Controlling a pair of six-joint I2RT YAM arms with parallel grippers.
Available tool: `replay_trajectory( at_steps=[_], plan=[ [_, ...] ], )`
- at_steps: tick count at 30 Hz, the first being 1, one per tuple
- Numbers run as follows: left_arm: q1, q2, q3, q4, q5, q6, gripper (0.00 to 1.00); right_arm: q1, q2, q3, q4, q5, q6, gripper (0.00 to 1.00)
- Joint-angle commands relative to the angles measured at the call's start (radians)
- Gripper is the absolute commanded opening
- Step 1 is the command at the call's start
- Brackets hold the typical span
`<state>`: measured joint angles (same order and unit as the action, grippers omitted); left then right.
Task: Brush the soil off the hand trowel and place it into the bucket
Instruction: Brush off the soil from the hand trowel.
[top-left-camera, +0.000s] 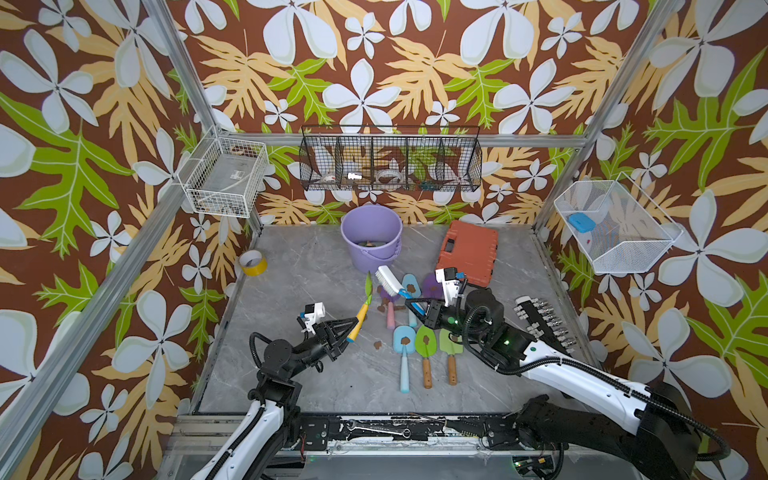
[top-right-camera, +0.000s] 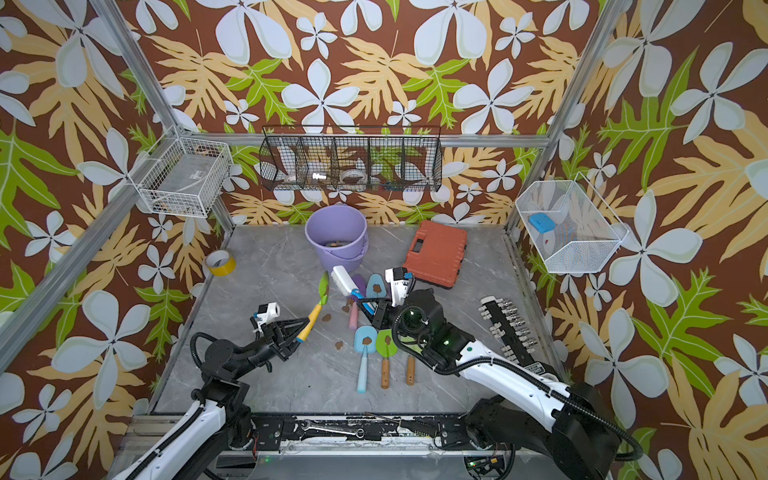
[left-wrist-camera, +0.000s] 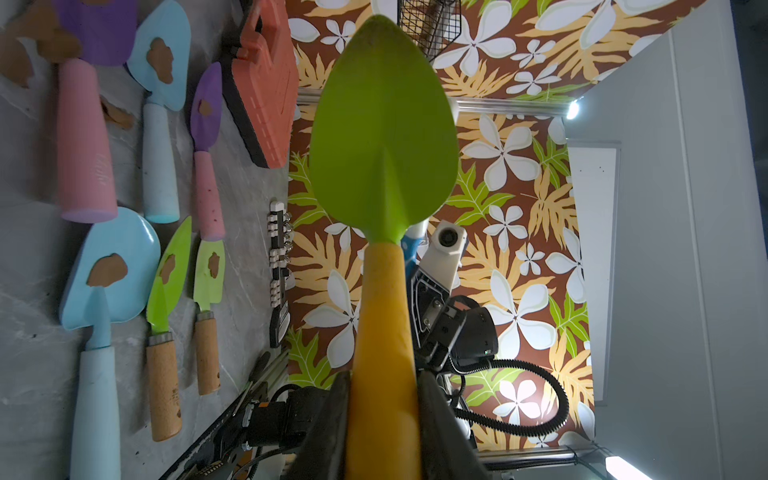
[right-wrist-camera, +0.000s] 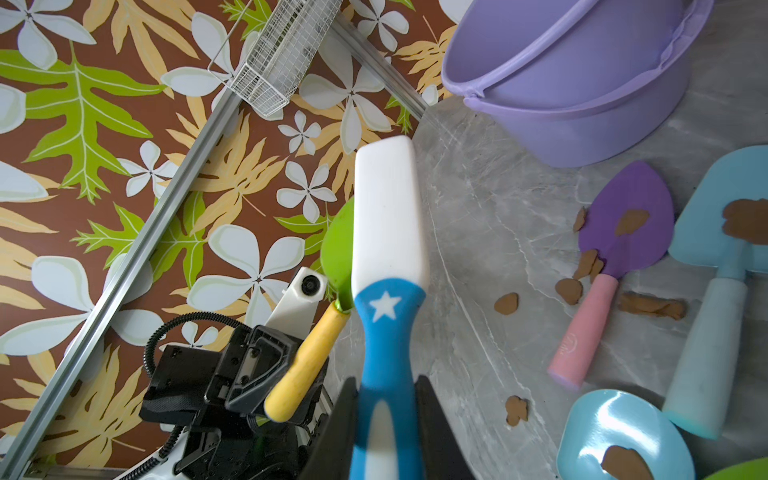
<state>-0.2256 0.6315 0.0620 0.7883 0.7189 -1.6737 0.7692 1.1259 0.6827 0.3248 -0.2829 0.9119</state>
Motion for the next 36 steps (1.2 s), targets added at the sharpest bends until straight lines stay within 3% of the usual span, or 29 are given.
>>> replay_trajectory(
  at_steps=[1, 12, 17, 21, 24, 27, 29, 32, 36],
  plan=[
    [0.007, 0.017, 0.002, 0.057, -0.010, -0.017, 0.00, 0.017, -0.003, 0.003, 0.049, 0.009, 0.002, 0.00],
    [0.015, 0.043, 0.033, 0.043, 0.008, 0.004, 0.00, 0.058, 0.092, -0.040, 0.080, 0.015, 0.009, 0.00],
    [0.027, 0.029, 0.043, -0.002, 0.016, 0.021, 0.00, 0.058, 0.071, -0.109, 0.028, 0.084, 0.012, 0.00],
    [0.031, 0.012, 0.073, -0.124, 0.019, 0.088, 0.00, 0.058, 0.030, -0.067, -0.018, 0.128, -0.028, 0.00],
    [0.030, 0.007, 0.198, -0.473, -0.004, 0.313, 0.00, 0.059, 0.017, 0.002, -0.115, 0.184, -0.093, 0.00],
    [0.020, 0.083, 0.480, -1.075, -0.172, 0.772, 0.00, 0.057, -0.026, 0.072, -0.228, 0.278, -0.188, 0.00],
    [-0.010, 0.143, 0.622, -1.290, -0.305, 0.937, 0.00, 0.056, -0.057, 0.122, -0.302, 0.327, -0.247, 0.00],
    [-0.126, 0.224, 0.784, -1.465, -0.535, 1.044, 0.00, 0.056, -0.080, 0.176, -0.368, 0.349, -0.305, 0.00],
    [-0.326, 0.331, 0.894, -1.574, -0.799, 1.080, 0.00, 0.056, -0.062, 0.203, -0.386, 0.273, -0.326, 0.00]
  ],
)
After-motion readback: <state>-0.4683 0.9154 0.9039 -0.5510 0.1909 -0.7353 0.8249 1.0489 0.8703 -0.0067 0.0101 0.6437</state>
